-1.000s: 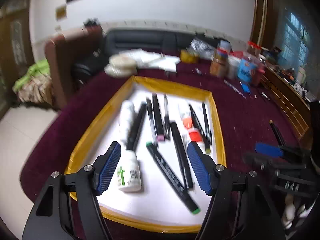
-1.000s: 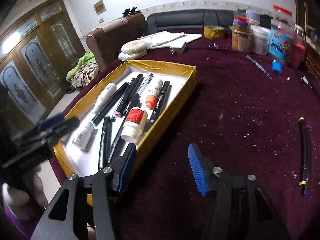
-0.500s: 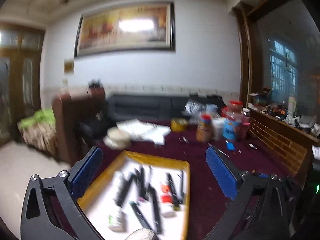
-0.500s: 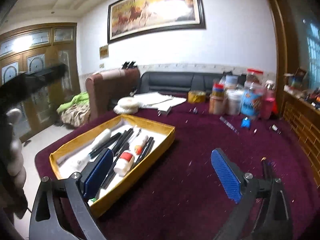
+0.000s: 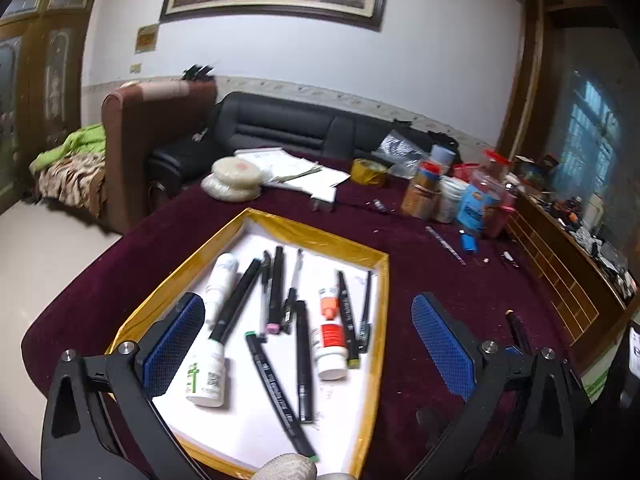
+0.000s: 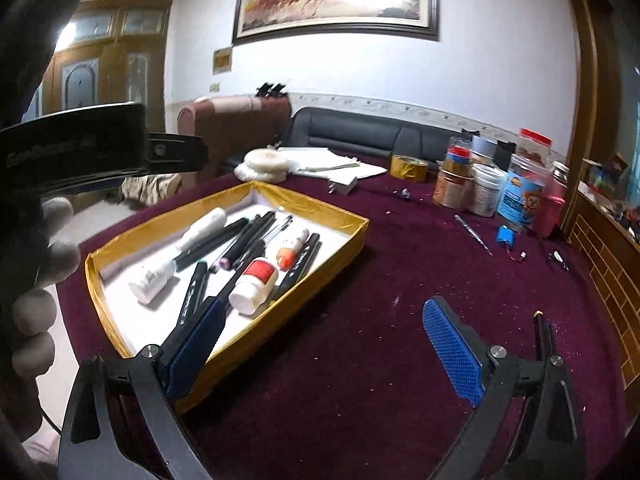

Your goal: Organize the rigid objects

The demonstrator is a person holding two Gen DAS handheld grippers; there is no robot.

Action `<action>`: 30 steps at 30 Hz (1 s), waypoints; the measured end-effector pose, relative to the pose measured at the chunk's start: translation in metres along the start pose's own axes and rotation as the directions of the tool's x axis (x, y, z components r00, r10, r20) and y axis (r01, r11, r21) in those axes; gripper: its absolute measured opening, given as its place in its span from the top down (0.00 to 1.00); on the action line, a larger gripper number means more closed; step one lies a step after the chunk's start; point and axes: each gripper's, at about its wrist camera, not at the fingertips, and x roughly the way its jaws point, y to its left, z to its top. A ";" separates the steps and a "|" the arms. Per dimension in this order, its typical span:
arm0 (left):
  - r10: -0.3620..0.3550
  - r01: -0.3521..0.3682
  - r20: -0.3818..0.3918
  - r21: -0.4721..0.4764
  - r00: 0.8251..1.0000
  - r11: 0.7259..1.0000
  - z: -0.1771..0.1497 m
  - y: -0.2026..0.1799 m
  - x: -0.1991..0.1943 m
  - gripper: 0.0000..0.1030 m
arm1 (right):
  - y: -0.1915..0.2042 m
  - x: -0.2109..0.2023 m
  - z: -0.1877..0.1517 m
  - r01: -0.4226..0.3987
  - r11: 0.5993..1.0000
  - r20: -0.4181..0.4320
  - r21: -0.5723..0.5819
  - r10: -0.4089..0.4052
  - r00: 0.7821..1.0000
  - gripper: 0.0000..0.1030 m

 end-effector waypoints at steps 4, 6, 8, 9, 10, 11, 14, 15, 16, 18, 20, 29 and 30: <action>0.023 -0.024 -0.028 -0.039 0.999 0.999 -0.005 0.013 0.008 0.00 | 0.013 0.011 0.000 -0.016 0.999 -0.043 -0.039 0.014 0.999 0.05; 0.037 -0.039 -0.041 -0.052 0.998 0.998 -0.007 0.019 0.012 0.00 | 0.019 0.017 0.001 -0.024 0.998 -0.063 -0.051 0.020 0.998 0.05; 0.053 -0.056 -0.048 -0.054 0.997 0.997 -0.008 0.025 0.019 0.00 | 0.024 0.022 0.003 -0.029 0.998 -0.080 -0.060 0.025 0.996 0.05; 0.059 -0.062 -0.054 -0.054 0.997 0.997 -0.008 0.027 0.021 0.00 | 0.026 0.024 0.003 -0.030 0.998 -0.087 -0.063 0.025 0.996 0.05; 0.066 -0.070 -0.065 -0.052 0.996 0.996 -0.009 0.030 0.025 0.00 | 0.028 0.027 0.005 -0.029 0.997 -0.095 -0.066 0.022 0.995 0.05; 0.066 -0.070 -0.070 -0.053 0.995 0.996 -0.010 0.032 0.027 0.00 | 0.030 0.029 0.006 -0.027 0.997 -0.100 -0.069 0.020 0.995 0.05; 0.060 -0.066 -0.093 -0.070 0.994 0.995 -0.011 0.040 0.035 0.00 | 0.036 0.036 0.008 -0.022 0.997 -0.121 -0.079 0.012 0.993 0.05; 0.058 -0.066 -0.100 -0.076 0.993 0.995 -0.012 0.043 0.038 0.00 | 0.037 0.038 0.008 -0.022 0.997 -0.126 -0.080 0.012 0.992 0.05; 0.058 -0.067 -0.104 -0.078 0.993 0.995 -0.013 0.045 0.040 0.00 | 0.039 0.040 0.009 -0.023 0.996 -0.133 -0.082 0.012 0.991 0.05; 0.057 -0.066 -0.112 -0.086 0.992 0.994 -0.014 0.050 0.044 0.00 | 0.041 0.043 0.009 -0.023 0.996 -0.141 -0.086 0.011 0.990 0.05; 0.057 -0.067 -0.114 -0.092 0.992 0.993 -0.014 0.054 0.046 0.00 | 0.043 0.046 0.010 -0.022 0.996 -0.150 -0.090 0.009 0.989 0.05; 0.094 -0.102 -0.093 -0.095 0.991 0.990 -0.012 0.065 0.048 0.00 | 0.045 0.049 0.012 -0.035 0.996 -0.165 -0.079 0.021 0.986 0.05; 0.099 -0.108 -0.097 -0.092 0.990 0.990 -0.012 0.065 0.050 0.00 | 0.045 0.050 0.012 -0.036 0.996 -0.166 -0.080 0.022 0.986 0.05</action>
